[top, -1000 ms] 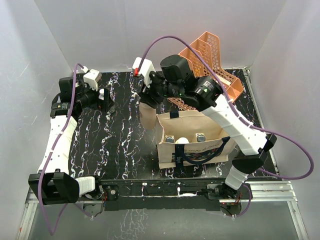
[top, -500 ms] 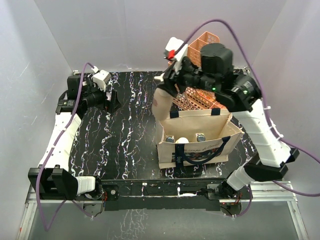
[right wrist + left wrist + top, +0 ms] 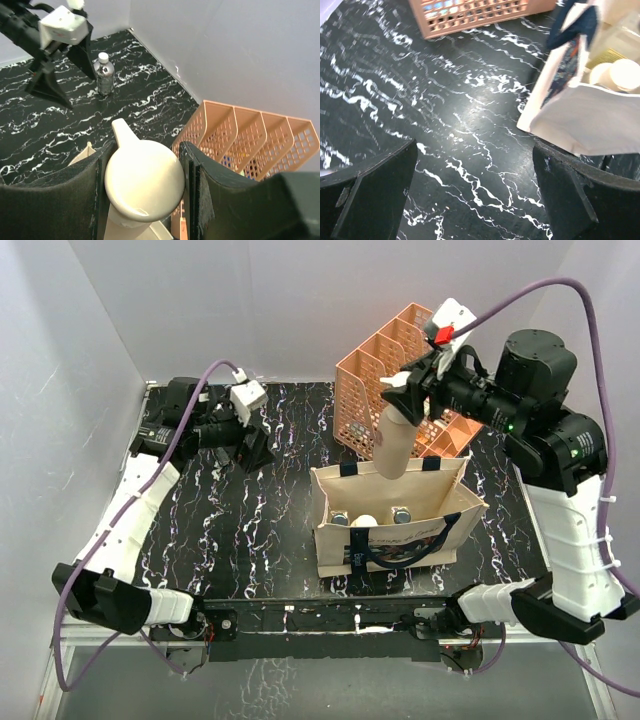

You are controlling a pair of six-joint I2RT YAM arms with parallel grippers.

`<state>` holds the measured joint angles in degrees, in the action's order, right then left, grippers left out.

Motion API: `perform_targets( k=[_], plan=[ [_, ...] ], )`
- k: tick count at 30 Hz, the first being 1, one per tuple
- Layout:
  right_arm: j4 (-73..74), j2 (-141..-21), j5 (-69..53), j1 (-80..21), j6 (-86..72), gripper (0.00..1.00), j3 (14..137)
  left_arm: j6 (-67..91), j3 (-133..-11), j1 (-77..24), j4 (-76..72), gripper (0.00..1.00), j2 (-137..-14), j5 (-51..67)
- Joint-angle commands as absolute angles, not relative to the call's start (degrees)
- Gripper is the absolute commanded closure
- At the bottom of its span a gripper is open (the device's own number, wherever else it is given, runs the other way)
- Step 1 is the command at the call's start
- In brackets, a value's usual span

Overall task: Place the personal care products into the canvas bag
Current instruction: Pick up the care product from the center of the board, then place the care product in the canvas bag.

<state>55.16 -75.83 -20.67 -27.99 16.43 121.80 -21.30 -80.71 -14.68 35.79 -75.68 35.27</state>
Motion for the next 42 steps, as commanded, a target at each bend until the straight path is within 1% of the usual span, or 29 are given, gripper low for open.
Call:
perform_targets(
  k=[1, 9, 13, 18, 26, 36, 42],
  plan=[
    [46.5, -71.4, -24.8, -23.6, 16.1, 0.92, 118.9, -32.4, -86.2, -19.0, 43.8, 0.04, -75.2, 40.6],
    [48.0, -67.9, -32.1, -15.2, 15.6, 0.92, 114.1, -47.3, -96.9, -26.2, 57.7, 0.09, -80.7, 47.8],
    [48.9, -66.7, -34.7, -11.9, 15.7, 0.92, 112.0, -54.6, -101.0, -31.2, 63.8, 0.11, -83.7, 47.3],
    [50.0, -64.5, -36.1, -8.1, 16.8, 0.92, 108.5, -61.6, -102.9, -35.5, 68.6, 0.13, -85.7, 45.0],
    [52.6, -63.0, -38.2, -3.6, 18.8, 0.92, 105.6, -63.8, -106.9, -42.3, 70.3, 0.16, -90.5, 40.6],
    [55.5, -63.5, -39.3, -3.1, 22.4, 0.92, 105.4, -67.5, -107.3, -47.2, 72.6, 0.19, -94.1, 36.7],
    [58.3, -63.2, -39.3, -3.1, 25.9, 0.92, 105.2, -67.9, -107.4, -49.6, 73.7, 0.25, -95.3, 35.6]
  ],
)
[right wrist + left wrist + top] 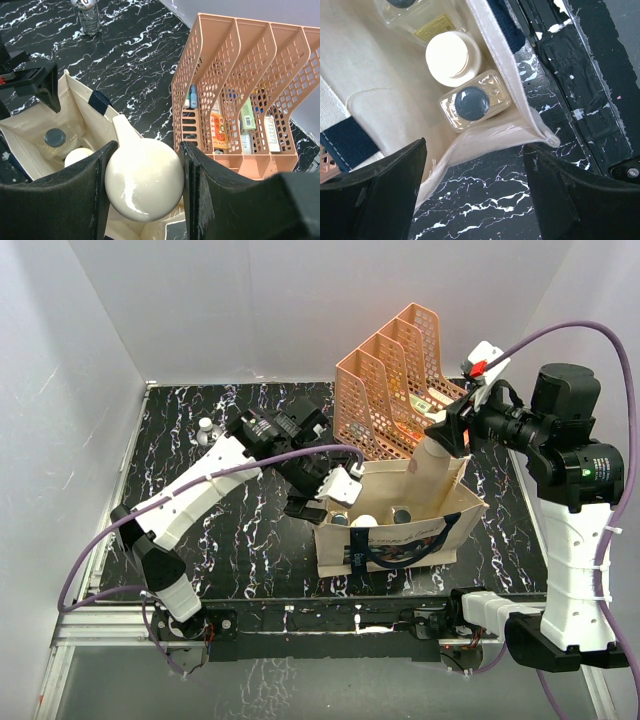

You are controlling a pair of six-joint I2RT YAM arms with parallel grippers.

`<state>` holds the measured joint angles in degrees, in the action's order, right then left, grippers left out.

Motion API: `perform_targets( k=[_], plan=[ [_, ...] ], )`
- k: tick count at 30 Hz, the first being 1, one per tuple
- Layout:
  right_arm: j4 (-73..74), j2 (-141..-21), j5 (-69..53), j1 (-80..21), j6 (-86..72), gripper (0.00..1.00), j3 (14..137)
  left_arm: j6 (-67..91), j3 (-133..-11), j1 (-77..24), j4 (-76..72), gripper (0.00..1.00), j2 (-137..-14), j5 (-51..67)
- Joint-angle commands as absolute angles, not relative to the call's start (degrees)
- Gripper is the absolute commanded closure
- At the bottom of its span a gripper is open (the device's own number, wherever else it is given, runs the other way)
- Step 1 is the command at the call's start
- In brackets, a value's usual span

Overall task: Place the personal care products into the canvas bag
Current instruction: Place the care product in the canvas bag.

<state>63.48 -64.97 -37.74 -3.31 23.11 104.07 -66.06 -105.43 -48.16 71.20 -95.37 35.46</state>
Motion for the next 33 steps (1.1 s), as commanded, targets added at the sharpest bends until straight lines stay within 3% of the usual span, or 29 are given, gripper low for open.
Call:
perform_targets(
  k=[1, 12, 33],
  plan=[
    [58.8, -63.2, -38.6, -3.1, 26.3, 0.92, 105.2, -67.6, -107.3, -49.8, 73.8, 0.25, -95.3, 35.5],
    [62.3, -63.1, -35.2, -3.1, 29.6, 0.92, 103.2, -67.0, -107.2, -51.3, 74.4, 0.33, -95.3, 30.4],
    [63.6, -62.6, -37.7, -3.2, 32.8, 0.92, 100.4, -63.9, -108.0, -52.9, 73.4, 0.36, -96.0, 27.3]
  ],
)
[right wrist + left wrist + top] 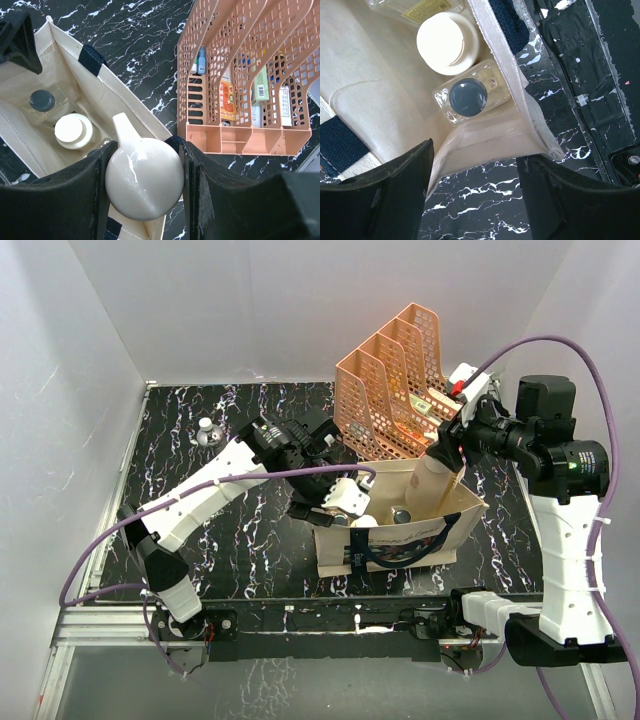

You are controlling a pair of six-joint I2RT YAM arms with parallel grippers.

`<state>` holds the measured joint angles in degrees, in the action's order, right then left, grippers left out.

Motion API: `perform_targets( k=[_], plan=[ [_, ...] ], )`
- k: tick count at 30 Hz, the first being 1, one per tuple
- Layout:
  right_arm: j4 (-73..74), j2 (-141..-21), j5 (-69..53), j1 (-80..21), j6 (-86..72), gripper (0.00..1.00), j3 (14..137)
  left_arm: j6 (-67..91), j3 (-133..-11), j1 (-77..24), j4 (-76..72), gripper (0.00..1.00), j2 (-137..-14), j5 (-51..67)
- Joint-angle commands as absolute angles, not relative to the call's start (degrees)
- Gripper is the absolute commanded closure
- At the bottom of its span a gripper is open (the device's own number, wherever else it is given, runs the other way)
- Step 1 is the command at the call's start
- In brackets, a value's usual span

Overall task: Place the personal care products into the canvas bag
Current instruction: Place the care product in the canvas bag.

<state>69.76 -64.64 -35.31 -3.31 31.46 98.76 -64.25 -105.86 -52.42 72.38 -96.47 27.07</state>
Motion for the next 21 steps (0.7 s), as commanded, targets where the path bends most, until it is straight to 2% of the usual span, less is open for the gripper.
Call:
perform_targets(
  k=[1, 9, 21],
  plan=[
    [64.0, -62.9, -37.7, -3.1, 33.2, 0.92, 100.8, -63.8, -108.0, -52.9, 73.5, 0.36, -95.9, 27.3],
    [66.1, -63.9, -39.5, -3.1, 35.3, 0.92, 102.1, -63.6, -107.4, -53.1, 73.4, 0.36, -95.2, 27.6],
    [67.6, -64.2, -34.3, -3.1, 37.4, 0.92, 104.3, -63.5, -106.6, -53.3, 73.0, 0.37, -95.1, 27.4]
  ],
)
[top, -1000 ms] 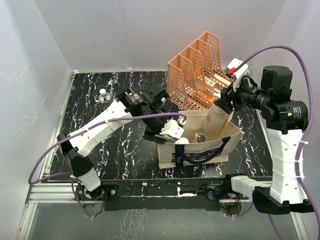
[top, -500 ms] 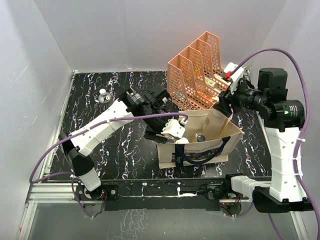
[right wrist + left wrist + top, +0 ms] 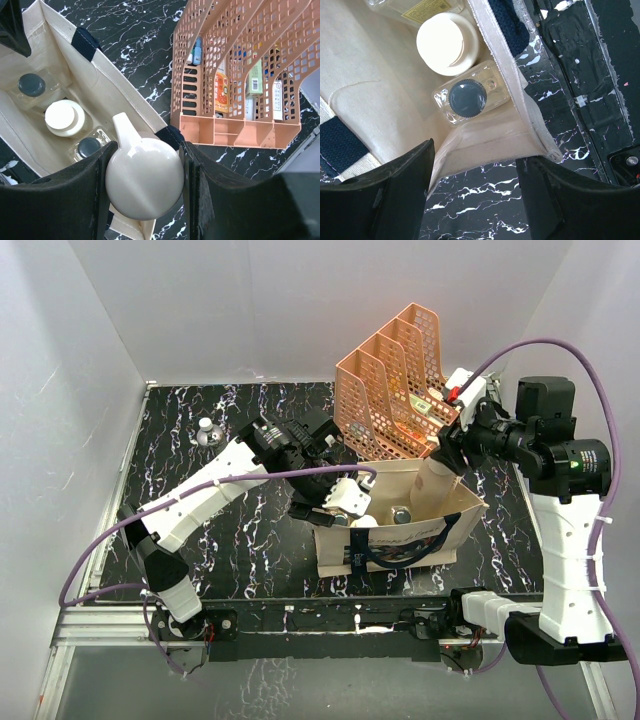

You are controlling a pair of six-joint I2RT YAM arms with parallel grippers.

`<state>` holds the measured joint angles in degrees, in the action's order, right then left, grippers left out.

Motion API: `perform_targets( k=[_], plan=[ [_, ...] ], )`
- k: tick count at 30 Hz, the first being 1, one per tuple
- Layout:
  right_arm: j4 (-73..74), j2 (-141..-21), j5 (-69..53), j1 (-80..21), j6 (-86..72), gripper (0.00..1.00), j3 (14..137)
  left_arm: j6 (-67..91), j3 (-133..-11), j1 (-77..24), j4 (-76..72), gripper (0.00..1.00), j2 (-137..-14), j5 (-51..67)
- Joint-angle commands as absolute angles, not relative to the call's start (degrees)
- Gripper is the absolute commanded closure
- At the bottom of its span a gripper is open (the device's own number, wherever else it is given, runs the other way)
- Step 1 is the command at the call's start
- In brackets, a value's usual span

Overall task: Place the personal care products into the canvas bag
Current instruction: Place the care product in the canvas bag.

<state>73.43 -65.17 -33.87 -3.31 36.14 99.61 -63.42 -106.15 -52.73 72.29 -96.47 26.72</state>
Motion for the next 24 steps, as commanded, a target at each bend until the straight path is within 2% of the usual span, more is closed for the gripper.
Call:
perform_targets(
  k=[1, 24],
  plan=[
    [67.8, -64.3, -34.2, -3.2, 37.6, 0.92, 104.4, -63.5, -106.5, -53.3, 73.0, 0.37, -95.1, 27.4],
    [66.9, -62.0, -38.9, -3.2, 39.7, 0.92, 90.5, -63.0, -106.0, -53.4, 73.0, 0.37, -94.9, 28.2]
  ],
)
